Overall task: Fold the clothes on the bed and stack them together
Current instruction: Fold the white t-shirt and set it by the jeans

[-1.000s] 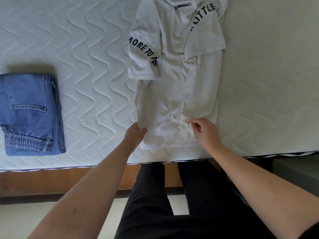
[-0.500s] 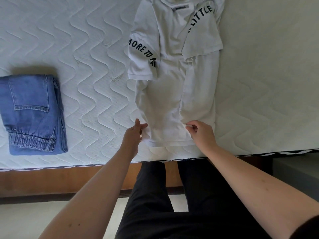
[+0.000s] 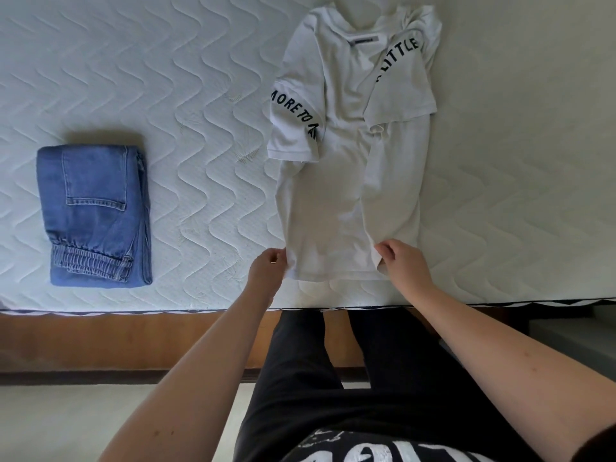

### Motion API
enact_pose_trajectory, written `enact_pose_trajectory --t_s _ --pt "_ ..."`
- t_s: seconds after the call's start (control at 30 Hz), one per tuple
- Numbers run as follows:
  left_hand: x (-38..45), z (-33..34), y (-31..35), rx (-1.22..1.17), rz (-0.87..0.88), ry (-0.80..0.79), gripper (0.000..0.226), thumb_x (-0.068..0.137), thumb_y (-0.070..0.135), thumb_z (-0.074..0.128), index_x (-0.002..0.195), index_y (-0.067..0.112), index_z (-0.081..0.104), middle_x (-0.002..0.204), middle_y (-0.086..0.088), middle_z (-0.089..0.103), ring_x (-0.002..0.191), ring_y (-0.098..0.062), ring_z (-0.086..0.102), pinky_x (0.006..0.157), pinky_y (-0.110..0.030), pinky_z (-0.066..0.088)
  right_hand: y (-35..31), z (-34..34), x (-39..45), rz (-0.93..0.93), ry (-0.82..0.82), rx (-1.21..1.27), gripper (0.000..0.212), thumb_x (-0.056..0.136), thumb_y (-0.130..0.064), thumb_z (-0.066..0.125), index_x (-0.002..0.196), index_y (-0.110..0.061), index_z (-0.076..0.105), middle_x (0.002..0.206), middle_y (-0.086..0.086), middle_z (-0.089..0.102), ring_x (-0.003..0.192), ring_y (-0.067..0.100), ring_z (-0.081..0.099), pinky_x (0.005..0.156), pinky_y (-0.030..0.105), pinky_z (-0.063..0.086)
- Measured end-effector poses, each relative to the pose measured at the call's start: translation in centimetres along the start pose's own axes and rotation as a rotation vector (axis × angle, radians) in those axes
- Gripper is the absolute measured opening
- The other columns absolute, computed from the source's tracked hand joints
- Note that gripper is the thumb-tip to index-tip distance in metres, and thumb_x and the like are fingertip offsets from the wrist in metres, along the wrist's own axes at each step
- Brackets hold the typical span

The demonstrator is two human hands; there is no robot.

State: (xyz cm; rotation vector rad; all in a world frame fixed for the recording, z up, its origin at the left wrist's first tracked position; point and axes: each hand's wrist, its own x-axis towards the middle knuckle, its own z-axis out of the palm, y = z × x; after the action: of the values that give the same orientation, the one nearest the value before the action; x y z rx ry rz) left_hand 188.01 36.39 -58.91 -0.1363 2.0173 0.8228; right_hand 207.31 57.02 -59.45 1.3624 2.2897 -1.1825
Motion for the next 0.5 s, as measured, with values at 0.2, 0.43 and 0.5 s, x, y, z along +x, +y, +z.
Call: enact_pose_trajectory --t_s 0.2,0.43,0.5 --pt "-3.0 -1.3 2.2 -0.047 0.102 0.185 0.026 0.095 0.047 0.054 0.097 0.020 0.053 0.085 0.002 0.062 0.073 -0.016 0.058 0.058 -0.029 0.043 -1.0 -3.0 -1.6 0.029 0.076 0.091 0.014 0.098 -0.024 0.057 0.101 -0.011 0.061 0.080 -0.005 0.059 0.077 0.017 0.057 0.066 0.026 0.035" --pt "-6.0 -4.3 6.0 -0.199 0.250 0.263 0.014 0.096 0.028 0.057 0.096 0.040 0.065 0.065 0.008 0.059 0.055 -0.012 0.054 0.048 -0.021 0.045 -2.8 -9.1 -3.7 0.037 0.251 0.407 0.016 0.096 -0.023 0.059 0.101 -0.038 0.057 0.094 -0.005 0.071 0.078 0.010 0.069 0.068 0.017 0.048" --pt "-6.1 -5.7 8.1 -0.194 0.304 0.241 0.028 0.095 0.022 0.054 0.086 0.042 0.071 0.069 0.011 0.066 0.060 -0.013 0.055 0.051 -0.019 0.046 -3.6 -11.7 -3.5 0.017 0.284 0.499 0.020 0.097 -0.020 0.059 0.097 -0.039 0.065 0.094 -0.002 0.072 0.078 0.012 0.071 0.076 0.024 0.055"
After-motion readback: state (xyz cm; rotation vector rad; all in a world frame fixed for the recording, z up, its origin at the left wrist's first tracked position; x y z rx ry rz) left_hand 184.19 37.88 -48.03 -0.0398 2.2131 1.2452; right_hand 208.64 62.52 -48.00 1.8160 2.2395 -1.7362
